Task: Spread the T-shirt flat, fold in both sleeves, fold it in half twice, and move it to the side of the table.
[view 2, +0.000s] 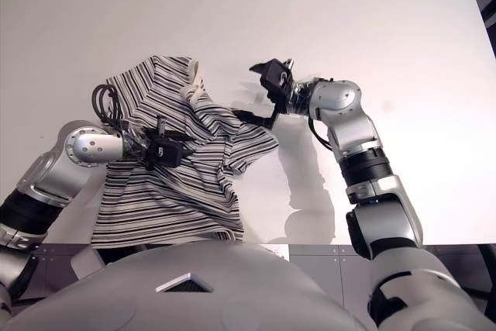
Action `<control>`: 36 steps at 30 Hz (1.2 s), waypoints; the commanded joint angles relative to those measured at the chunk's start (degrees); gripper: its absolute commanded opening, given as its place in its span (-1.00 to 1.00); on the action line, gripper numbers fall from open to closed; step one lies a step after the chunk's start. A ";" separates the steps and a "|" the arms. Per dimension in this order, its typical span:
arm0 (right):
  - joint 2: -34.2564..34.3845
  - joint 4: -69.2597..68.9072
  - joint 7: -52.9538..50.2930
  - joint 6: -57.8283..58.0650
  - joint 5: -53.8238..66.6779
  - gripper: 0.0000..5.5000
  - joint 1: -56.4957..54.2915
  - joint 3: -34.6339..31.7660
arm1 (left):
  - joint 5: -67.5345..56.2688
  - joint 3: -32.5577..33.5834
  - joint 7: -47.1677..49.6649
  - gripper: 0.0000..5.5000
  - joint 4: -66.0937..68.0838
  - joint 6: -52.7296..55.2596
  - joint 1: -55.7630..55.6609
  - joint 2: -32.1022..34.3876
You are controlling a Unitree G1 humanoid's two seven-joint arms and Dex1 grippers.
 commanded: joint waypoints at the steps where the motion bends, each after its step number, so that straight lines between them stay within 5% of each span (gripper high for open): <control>1: 1.35 3.25 0.78 1.03 -4.00 0.99 -2.06 2.30 | 2.93 -1.87 -1.87 -0.53 1.67 2.36 3.12 1.46; 7: 1.60 8.43 -6.51 -3.61 -15.95 0.99 -4.25 6.86 | 2.41 -1.04 -1.49 -0.53 1.21 3.17 2.90 0.94; 9: -3.43 7.87 -14.60 -6.09 -26.15 0.99 -3.57 9.74 | 0.21 1.79 0.68 -0.53 0.07 7.53 2.18 -1.60; 13: -12.56 3.67 -24.54 -2.62 -32.32 0.99 1.15 4.52 | -1.86 6.92 7.71 -0.53 -0.90 15.47 0.02 -8.18; 18: -12.64 -5.07 -25.60 1.74 -31.95 0.99 5.43 1.53 | -6.59 9.06 12.19 -0.53 -6.93 23.52 -2.72 -17.69; 23: -6.68 0.74 -28.66 -0.85 -29.49 0.99 0.08 -0.95 | -5.57 6.11 8.61 -0.53 -8.48 20.16 3.33 -11.94; 30: -12.05 -1.21 -26.33 -2.62 -30.89 0.99 0.23 -2.78 | -3.57 11.57 7.78 -0.53 -3.30 7.31 11.12 1.37; 36: -12.59 4.37 -24.51 -4.73 -33.87 0.99 -0.31 -0.03 | -3.56 9.54 3.89 -0.53 -3.58 2.00 20.98 7.49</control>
